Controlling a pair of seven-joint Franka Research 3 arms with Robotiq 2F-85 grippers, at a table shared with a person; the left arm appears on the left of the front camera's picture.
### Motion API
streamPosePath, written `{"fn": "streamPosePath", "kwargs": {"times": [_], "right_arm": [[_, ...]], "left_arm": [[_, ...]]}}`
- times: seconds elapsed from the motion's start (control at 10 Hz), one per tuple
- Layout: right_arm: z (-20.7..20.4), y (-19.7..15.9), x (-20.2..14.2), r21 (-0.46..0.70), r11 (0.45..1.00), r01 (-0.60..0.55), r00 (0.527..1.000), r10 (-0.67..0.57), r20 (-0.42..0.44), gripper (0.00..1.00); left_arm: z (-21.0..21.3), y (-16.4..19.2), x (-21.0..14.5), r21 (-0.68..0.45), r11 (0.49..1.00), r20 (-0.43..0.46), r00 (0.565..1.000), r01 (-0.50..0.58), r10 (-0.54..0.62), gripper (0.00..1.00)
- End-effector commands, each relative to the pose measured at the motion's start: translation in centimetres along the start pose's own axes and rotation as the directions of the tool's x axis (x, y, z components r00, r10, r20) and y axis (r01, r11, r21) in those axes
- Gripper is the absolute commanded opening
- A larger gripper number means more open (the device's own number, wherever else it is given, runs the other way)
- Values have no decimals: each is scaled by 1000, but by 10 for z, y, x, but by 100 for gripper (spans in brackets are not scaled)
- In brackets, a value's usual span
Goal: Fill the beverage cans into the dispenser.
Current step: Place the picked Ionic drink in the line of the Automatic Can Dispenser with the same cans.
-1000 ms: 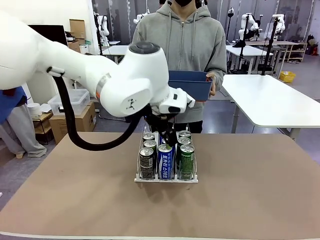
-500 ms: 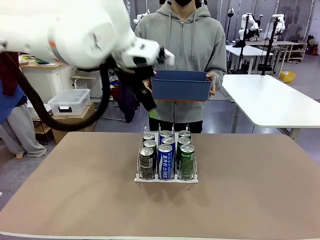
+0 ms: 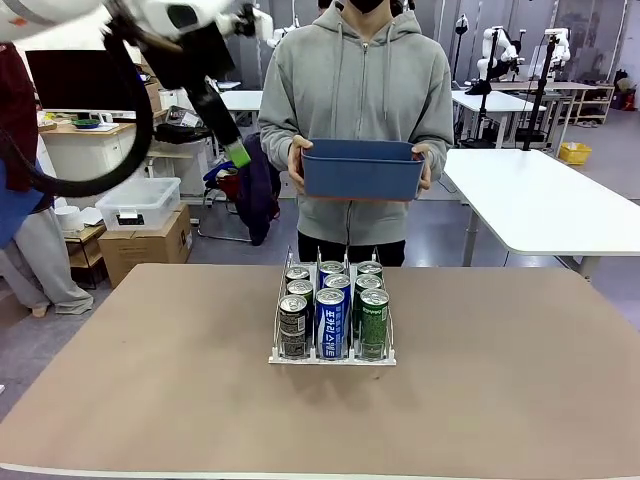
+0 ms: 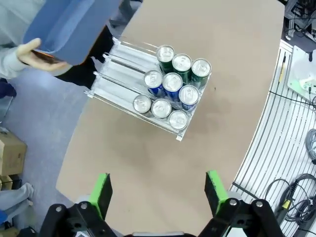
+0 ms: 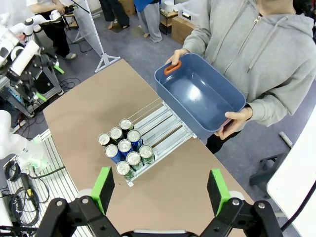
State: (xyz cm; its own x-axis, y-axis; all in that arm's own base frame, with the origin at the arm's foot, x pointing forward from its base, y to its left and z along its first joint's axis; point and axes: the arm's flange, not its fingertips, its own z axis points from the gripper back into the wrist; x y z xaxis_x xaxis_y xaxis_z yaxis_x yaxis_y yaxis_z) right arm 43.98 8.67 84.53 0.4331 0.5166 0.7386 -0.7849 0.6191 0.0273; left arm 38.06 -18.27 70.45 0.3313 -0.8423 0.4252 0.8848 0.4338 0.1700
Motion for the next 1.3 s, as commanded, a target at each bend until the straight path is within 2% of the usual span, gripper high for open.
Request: {"fn": "streamPosePath", "kwargs": {"times": [0.0, 0.1, 0.3, 0.6, 0.8, 0.9, 1.2], "right_arm": [[0, 2, -2, 2, 1000, -6, 1000, 7, -6, 100], [0, 2, -2, 2, 1000, -6, 1000, 7, -6, 100], [0, 2, -2, 2, 1000, -6, 1000, 7, -6, 100], [0, 2, -2, 2, 1000, -6, 1000, 7, -6, 100], [0, 2, -2, 2, 1000, -6, 1000, 7, -6, 100], [0, 2, -2, 2, 1000, -6, 1000, 7, -6, 100], [0, 2, -2, 2, 1000, -6, 1000, 7, -6, 100]], "left_arm": [[27, 10, -14, -57, 998, 87, 996, 33, -28, 100], [45, 20, -21, -79, 996, 132, 991, 35, -24, 100], [71, 28, -27, -54, 998, 181, 983, 17, -7, 100], [101, 25, -29, 7, 1000, 210, 978, -4, 2, 100], [103, 22, -30, 66, 997, 200, 980, -32, 18, 100], [106, 26, -28, 23, 1000, 209, 978, -8, 3, 100], [106, 26, -28, 23, 1000, 209, 978, -8, 3, 100]]}}
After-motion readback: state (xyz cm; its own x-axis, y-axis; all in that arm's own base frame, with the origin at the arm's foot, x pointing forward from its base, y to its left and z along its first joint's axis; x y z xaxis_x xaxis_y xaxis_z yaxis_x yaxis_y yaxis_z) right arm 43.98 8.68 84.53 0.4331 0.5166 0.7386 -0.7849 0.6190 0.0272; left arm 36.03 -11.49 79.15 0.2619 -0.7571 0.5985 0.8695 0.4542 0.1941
